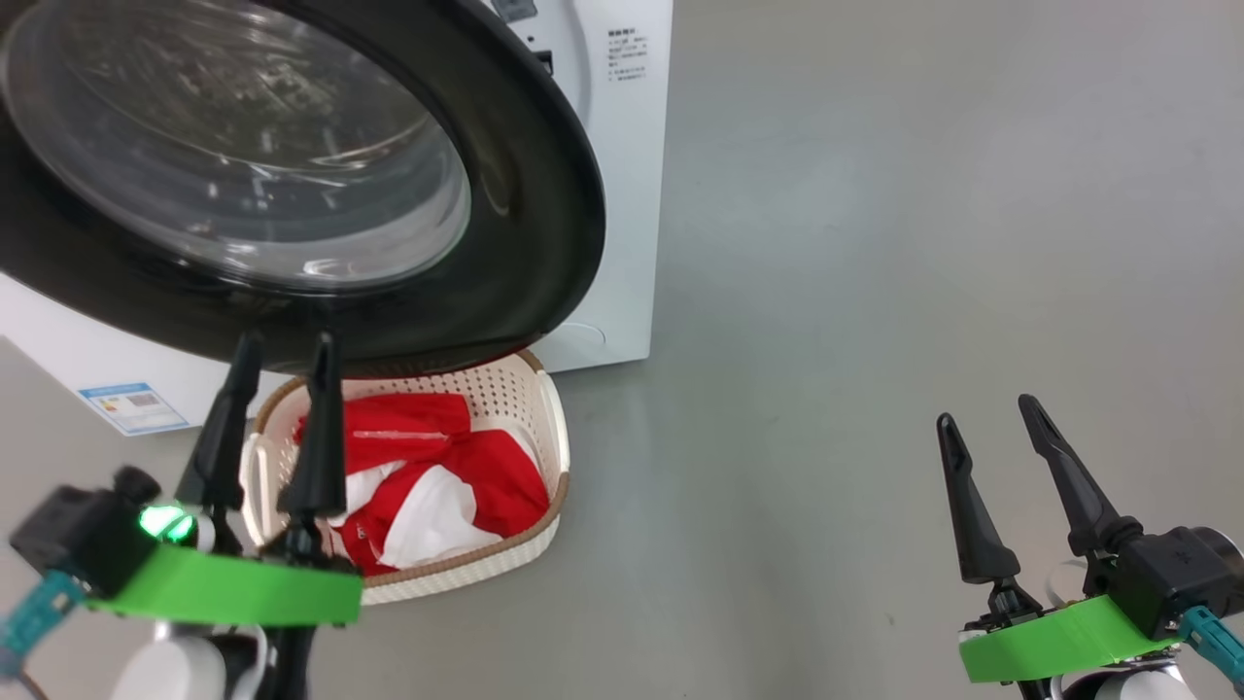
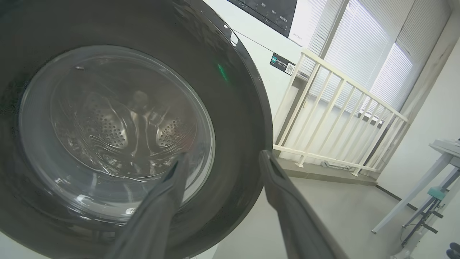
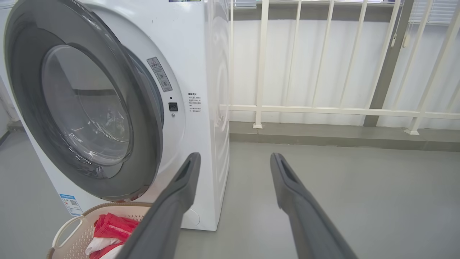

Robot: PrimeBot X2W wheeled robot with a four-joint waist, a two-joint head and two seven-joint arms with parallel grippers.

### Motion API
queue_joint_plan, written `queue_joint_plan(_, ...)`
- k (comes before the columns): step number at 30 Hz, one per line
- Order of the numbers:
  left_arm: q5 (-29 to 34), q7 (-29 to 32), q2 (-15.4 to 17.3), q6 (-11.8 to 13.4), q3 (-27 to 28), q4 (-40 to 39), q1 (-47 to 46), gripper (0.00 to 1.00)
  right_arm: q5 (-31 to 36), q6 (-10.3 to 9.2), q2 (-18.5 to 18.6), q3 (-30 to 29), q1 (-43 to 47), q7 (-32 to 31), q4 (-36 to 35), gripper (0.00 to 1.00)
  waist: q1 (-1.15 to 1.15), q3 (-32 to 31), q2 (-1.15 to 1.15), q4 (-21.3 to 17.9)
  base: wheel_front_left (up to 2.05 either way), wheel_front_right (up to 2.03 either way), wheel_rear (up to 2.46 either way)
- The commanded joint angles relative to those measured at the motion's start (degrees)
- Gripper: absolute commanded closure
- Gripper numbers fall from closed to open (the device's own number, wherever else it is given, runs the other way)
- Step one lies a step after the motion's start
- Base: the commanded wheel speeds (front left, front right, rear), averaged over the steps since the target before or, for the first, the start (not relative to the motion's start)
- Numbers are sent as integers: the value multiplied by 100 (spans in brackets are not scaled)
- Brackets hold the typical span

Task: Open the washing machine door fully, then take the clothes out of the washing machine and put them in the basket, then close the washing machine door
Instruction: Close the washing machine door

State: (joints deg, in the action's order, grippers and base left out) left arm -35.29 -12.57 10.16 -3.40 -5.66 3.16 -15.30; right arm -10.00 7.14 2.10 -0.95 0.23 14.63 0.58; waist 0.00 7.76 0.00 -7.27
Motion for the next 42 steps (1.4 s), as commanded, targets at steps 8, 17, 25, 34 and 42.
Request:
queue_joint_plan(8,945,-214,276,275,94,-426,546,0,139,35,77,65,31,37,-113,0,0,-270,0,125,0,0,0)
queue_joint_plan(17,1644,-240,69,405,285,-786,1174,0,164,35,77,10,218,37,-109,0,0,-505,0,215,0,0,0)
queue_joint_plan(25,2024,-241,-121,385,390,-847,1483,0,123,35,77,-15,365,37,-153,0,0,-566,0,262,0,0,0)
queue_joint_plan(34,2302,-242,-300,345,523,-897,1814,0,124,35,77,-38,507,37,-195,0,0,-634,0,236,0,0,0)
queue_joint_plan(42,2480,-242,-450,251,502,-870,2061,0,277,35,77,-17,629,37,-293,0,0,-692,0,245,0,0,0)
